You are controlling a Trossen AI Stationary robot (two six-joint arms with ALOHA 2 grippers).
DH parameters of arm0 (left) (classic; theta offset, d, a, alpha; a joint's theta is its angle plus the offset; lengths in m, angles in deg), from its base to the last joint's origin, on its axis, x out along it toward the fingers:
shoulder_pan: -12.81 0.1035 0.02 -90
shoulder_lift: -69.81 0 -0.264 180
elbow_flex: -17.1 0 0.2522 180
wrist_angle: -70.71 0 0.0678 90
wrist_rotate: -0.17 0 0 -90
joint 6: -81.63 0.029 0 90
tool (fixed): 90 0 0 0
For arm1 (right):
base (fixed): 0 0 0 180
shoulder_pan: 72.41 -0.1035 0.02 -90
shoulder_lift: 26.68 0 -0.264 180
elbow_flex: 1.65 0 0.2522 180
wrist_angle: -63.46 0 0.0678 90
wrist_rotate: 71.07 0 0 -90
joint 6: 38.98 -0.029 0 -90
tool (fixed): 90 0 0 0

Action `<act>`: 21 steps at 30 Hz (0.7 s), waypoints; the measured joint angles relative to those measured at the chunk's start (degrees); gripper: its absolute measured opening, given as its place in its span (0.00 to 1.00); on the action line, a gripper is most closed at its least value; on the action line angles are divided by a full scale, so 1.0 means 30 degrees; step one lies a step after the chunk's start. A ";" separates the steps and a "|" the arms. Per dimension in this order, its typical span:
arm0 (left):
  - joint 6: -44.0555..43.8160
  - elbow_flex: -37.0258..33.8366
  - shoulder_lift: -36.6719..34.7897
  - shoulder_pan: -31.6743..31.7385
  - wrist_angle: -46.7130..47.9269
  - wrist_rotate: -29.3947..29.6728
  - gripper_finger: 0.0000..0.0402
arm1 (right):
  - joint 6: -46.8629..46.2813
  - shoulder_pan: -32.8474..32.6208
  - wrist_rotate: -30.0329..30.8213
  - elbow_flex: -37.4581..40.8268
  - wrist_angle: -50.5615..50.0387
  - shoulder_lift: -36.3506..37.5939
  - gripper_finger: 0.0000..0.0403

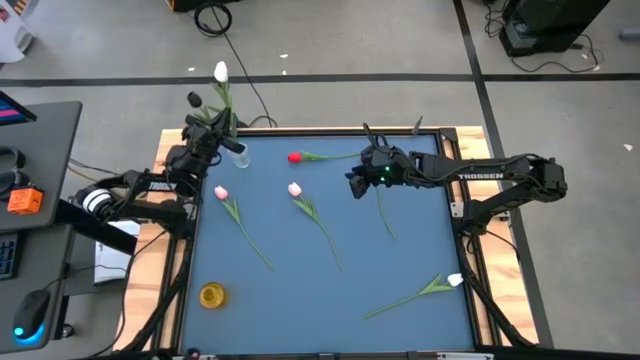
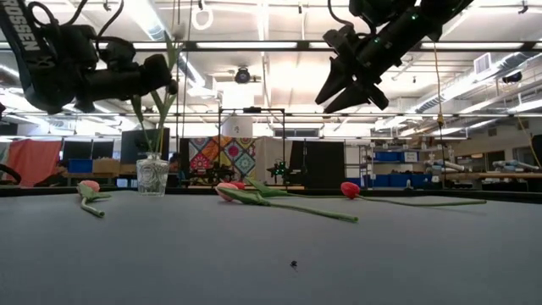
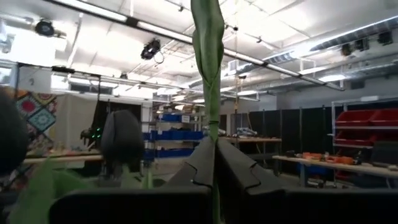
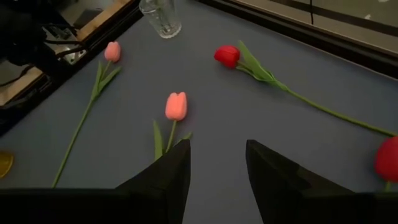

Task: Sort flowers into vase by color
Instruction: Put the top white tulip into the transparent vase

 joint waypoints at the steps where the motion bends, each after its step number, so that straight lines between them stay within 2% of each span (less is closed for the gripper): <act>1: 0.0003 0.0065 0.0067 0.0000 0.0003 -0.0112 0.03 | 0.0065 0.0000 -0.0028 0.0000 0.0035 0.0000 0.41; 8: -0.0200 0.0175 0.1393 0.0000 -0.0001 -0.0795 0.03 | 0.0167 -0.0247 -0.0152 0.0000 0.0105 0.0000 0.41; 21: -0.0463 0.0175 0.1353 0.0627 0.0193 -0.0861 0.03 | -0.0184 -0.1144 0.0526 0.0000 0.0098 0.0000 0.41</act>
